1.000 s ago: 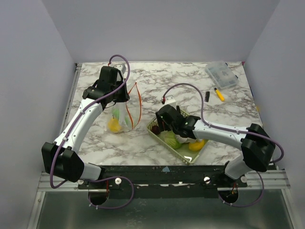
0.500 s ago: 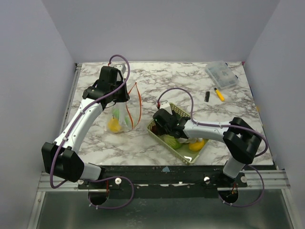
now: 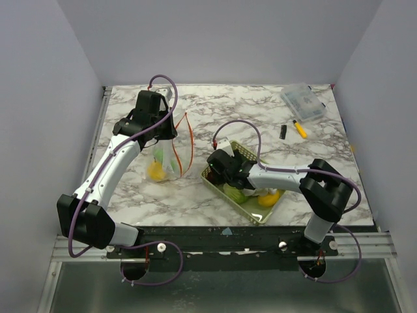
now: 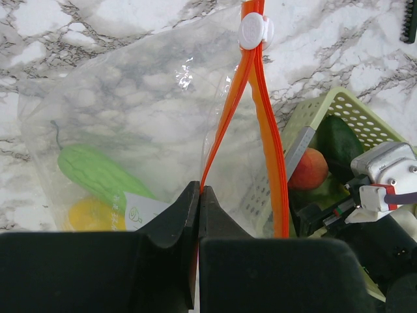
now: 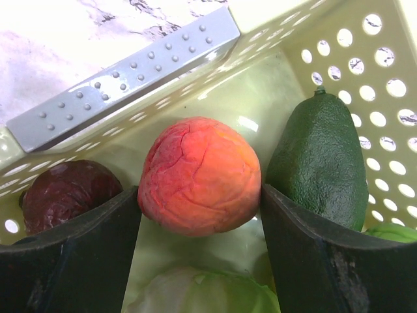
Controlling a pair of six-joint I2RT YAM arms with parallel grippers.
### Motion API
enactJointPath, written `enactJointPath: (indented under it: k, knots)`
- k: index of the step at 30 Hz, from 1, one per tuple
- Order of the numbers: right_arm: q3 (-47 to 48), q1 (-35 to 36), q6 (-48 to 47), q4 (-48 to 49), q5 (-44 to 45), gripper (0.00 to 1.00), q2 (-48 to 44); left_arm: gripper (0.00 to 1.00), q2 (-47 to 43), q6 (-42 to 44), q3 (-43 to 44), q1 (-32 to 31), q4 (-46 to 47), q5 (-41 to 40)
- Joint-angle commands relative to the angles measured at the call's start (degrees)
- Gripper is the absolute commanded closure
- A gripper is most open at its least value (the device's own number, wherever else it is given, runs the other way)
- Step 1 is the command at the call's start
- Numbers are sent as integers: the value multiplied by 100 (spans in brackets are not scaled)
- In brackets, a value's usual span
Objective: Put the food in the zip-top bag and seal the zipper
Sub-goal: Pick up the fake fruit from the bin.
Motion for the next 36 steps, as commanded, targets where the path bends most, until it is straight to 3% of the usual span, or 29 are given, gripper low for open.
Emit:
enactJointPath:
  k: [1,11,22,28,30,36]
  knots:
    - [132,-25,-164,228,321,27,160,100,-14,18,67,36,63,-17]
    - [75,-25,-141,261,299,64,-227,100,-1,21,63,36,71,-17]
    - [-55,-25,-76,101,-224,88,-1602,100,-8,12,72,35,71,1]
    - [-137,-25,-249,1151,-1471,90,-2250,100,-85,21,76,36,57,-93]
    - [-219,-25,-353,1792,-1959,83,-2379,100,-123,36,68,33,58,-179]
    - [307,-25,-220,2365,-2621,79,-1909,100,-188,65,71,36,49,-245]
